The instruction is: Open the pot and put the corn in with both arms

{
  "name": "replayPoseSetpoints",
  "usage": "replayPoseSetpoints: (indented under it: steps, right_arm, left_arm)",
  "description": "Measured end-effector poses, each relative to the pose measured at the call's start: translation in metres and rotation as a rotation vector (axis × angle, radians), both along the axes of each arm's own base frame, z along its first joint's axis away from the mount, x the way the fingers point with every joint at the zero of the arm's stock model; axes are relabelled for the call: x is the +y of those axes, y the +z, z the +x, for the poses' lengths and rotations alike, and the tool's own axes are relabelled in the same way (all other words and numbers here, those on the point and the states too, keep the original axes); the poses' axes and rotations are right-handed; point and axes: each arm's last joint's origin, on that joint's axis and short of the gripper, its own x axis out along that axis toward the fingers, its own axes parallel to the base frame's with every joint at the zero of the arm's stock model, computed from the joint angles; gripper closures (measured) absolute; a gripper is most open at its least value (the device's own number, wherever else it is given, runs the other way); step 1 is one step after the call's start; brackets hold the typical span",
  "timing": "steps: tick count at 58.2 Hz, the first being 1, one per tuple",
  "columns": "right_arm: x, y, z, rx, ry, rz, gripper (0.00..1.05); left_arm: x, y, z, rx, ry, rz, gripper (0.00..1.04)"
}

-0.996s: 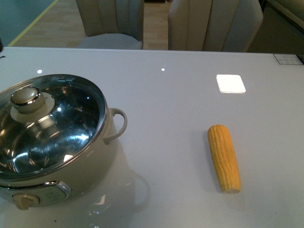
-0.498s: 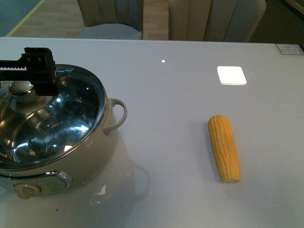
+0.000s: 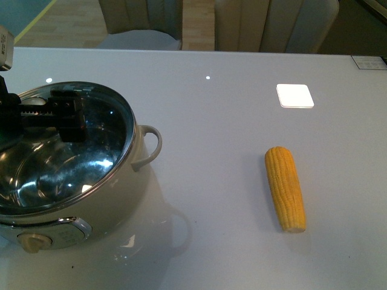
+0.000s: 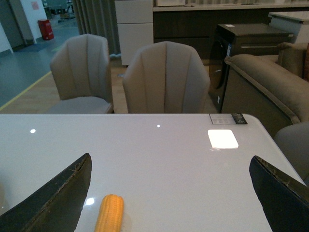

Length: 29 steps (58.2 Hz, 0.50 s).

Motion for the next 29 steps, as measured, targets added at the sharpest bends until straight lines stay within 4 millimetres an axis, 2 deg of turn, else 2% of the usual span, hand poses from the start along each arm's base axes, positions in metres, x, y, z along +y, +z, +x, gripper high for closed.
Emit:
replayPoseSetpoints:
  steps: [8,24,29]
  right_arm:
    - [0.0,0.0,0.0,0.0,0.0,0.0,0.09]
    - [0.0,0.0,0.0,0.0,0.0,0.0,0.09]
    - [0.0,0.0,0.0,0.0,0.0,0.0,0.09]
  left_arm:
    - [-0.0016,-0.0039,0.0001,-0.007,0.004,-0.01,0.08]
    - [-0.0046,-0.0054,0.0008,-0.02,0.015,-0.026,0.62]
    - [-0.0047,-0.0053,0.0009,-0.021,0.019,-0.021,0.63]
